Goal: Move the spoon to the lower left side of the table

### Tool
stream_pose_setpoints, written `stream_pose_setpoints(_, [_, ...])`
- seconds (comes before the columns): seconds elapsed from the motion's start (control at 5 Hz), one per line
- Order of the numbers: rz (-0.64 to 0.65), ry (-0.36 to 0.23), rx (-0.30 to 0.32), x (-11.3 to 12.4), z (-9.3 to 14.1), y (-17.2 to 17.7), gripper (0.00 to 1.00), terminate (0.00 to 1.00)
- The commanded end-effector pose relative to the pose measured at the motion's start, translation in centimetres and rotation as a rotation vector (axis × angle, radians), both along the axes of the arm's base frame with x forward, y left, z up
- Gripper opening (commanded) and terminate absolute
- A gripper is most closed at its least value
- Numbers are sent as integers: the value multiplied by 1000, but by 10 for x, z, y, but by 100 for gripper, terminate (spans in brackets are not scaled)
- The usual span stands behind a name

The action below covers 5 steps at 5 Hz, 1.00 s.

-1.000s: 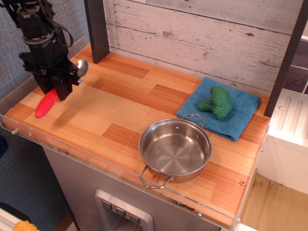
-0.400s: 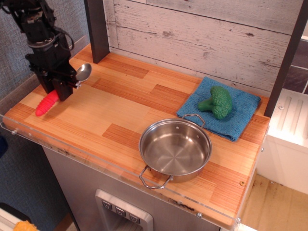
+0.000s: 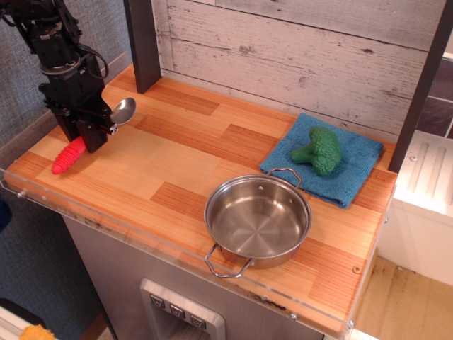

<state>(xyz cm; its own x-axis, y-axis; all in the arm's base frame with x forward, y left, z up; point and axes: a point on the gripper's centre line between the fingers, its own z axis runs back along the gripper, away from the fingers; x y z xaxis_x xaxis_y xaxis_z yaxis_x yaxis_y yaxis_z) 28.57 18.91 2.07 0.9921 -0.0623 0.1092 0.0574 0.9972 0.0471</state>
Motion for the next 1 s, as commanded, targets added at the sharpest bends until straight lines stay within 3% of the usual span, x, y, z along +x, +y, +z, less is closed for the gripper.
stream_pose_setpoints(0.0, [1,-29,12,-4,16,2,100,0])
stream_pose_setpoints(0.2, [-15,-45,12,-4,26,-2,100,0])
stream_pose_setpoints(0.4, [22,-104,10,-4,62,-25,100,0])
stream_pose_setpoints(0.6, [40,-122,-22,-5,83,-55,100,0])
stream_pose_setpoints(0.8, [31,-100,-56,-2,81,-86,100,0])
